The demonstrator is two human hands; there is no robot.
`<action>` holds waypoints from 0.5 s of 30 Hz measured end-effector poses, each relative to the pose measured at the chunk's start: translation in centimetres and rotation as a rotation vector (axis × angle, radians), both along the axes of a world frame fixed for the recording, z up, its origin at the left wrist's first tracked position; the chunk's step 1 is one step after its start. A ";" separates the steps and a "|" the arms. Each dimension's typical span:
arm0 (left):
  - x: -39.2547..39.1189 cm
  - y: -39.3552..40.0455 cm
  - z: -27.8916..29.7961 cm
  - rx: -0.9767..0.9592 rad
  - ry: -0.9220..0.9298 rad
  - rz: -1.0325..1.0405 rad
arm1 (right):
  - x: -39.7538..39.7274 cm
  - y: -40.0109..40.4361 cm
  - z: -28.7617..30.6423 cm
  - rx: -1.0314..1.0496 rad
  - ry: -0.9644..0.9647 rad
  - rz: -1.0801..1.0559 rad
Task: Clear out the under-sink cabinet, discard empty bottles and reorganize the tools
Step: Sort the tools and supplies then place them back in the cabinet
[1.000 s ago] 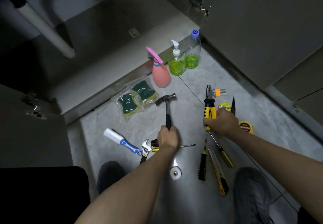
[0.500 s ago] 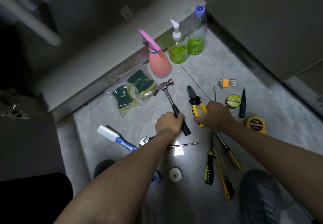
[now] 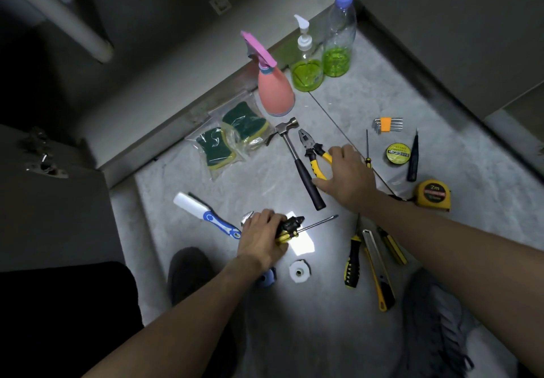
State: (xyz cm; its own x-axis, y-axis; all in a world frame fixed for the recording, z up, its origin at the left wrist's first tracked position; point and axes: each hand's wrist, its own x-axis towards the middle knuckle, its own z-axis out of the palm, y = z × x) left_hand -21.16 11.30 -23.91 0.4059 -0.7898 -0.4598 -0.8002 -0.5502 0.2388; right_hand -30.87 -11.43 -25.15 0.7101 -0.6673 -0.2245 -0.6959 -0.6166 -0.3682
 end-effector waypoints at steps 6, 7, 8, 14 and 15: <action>-2.3 1.1 0.0 -0.020 -0.005 -0.067 | 0.4 0.8 0.5 -0.011 0.040 0.020; -2.5 1.3 0.0 -0.018 0.000 -0.087 | 0.4 0.8 0.5 -0.022 0.045 0.025; -2.6 1.4 0.1 -0.017 0.005 -0.107 | 0.4 0.8 0.5 -0.037 0.049 0.035; -2.8 2.4 0.5 -0.046 0.117 -0.117 | 1.5 1.7 0.0 -0.029 0.070 0.080; -2.7 2.6 0.6 -0.061 0.147 -0.096 | 1.6 1.9 -0.1 -0.020 0.073 0.078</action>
State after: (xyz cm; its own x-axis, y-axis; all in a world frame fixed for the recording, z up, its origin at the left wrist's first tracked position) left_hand -23.81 13.86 -23.30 0.2586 -0.8499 -0.4592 -0.8024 -0.4537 0.3878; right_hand -29.28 -9.56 -25.28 0.7424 -0.6154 -0.2648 -0.6699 -0.6765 -0.3058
